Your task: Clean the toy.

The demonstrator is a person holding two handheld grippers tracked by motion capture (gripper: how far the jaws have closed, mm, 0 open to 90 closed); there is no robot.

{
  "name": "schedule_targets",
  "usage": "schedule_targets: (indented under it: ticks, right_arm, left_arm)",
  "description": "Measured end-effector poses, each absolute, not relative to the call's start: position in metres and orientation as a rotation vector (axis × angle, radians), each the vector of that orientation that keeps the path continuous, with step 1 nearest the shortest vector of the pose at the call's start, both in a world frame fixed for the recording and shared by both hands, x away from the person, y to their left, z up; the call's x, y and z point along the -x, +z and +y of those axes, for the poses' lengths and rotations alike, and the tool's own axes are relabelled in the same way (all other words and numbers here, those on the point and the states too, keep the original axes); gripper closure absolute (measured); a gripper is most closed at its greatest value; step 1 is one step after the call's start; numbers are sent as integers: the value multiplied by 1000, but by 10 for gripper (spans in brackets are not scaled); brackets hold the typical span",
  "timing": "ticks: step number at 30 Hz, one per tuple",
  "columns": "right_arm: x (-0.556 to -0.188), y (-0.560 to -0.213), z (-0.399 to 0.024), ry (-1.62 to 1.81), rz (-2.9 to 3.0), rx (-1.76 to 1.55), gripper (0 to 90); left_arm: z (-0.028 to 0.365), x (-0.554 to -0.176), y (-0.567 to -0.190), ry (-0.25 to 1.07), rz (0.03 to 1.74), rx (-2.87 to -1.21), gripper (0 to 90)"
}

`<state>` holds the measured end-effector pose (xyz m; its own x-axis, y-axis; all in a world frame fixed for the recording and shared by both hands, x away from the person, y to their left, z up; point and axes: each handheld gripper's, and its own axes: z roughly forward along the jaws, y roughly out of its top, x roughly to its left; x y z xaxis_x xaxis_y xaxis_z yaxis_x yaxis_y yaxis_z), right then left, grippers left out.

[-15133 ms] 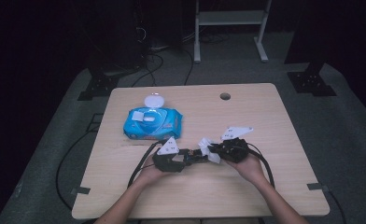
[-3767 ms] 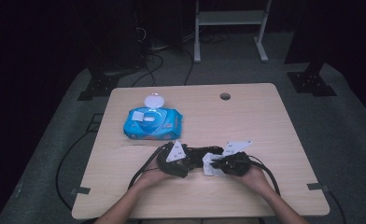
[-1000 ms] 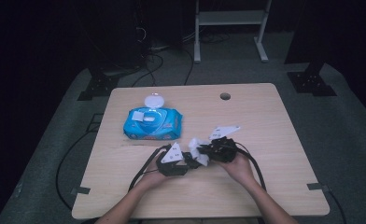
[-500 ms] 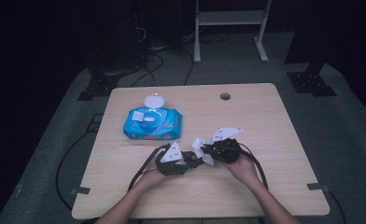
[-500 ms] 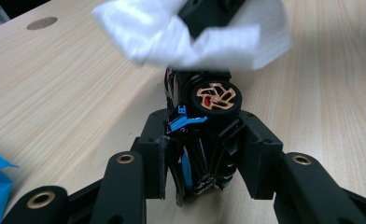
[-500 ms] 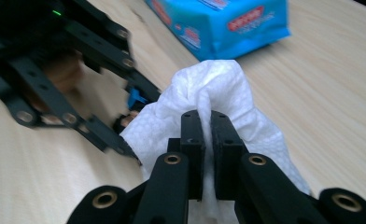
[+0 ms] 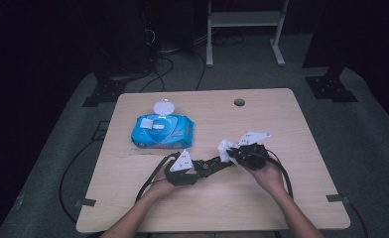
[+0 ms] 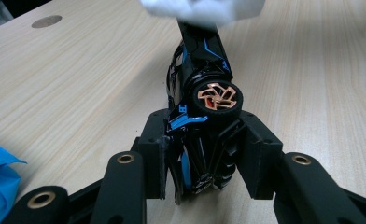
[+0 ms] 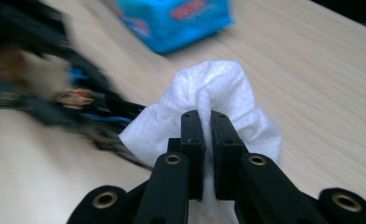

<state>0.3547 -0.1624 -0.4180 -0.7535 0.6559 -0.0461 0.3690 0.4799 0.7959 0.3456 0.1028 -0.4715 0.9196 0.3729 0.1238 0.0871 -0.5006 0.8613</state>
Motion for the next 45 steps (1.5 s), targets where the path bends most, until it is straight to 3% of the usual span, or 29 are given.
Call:
schedule_targets:
  ticks: [5,13,20,25,35,38,45]
  right_arm:
    - [-353,-419,-155,1173,2419,-811,846]
    - [-365,-418,-190,1112,2304,-1006,847]
    - [-362,-419,-172,1210,2381,-914,846]
    - [-366,-422,-190,1121,2336,-982,847]
    - [-367,-424,-197,1168,2350,-1009,846]
    - [-366,-418,-202,1323,2348,-1028,846]
    - [-365,-423,-176,1287,2399,-965,847]
  left_arm:
    - [105,-346,-471,367,333,-2081,580]
    - [106,-347,-471,368,338,-2078,581]
    - [106,-347,-471,372,334,-2084,581]
    - [106,-346,-471,376,332,-2084,581]
    - [109,-348,-470,383,333,-2089,581]
    - [110,-349,-470,373,341,-2082,582]
    - [110,-348,-471,349,344,-2078,579]
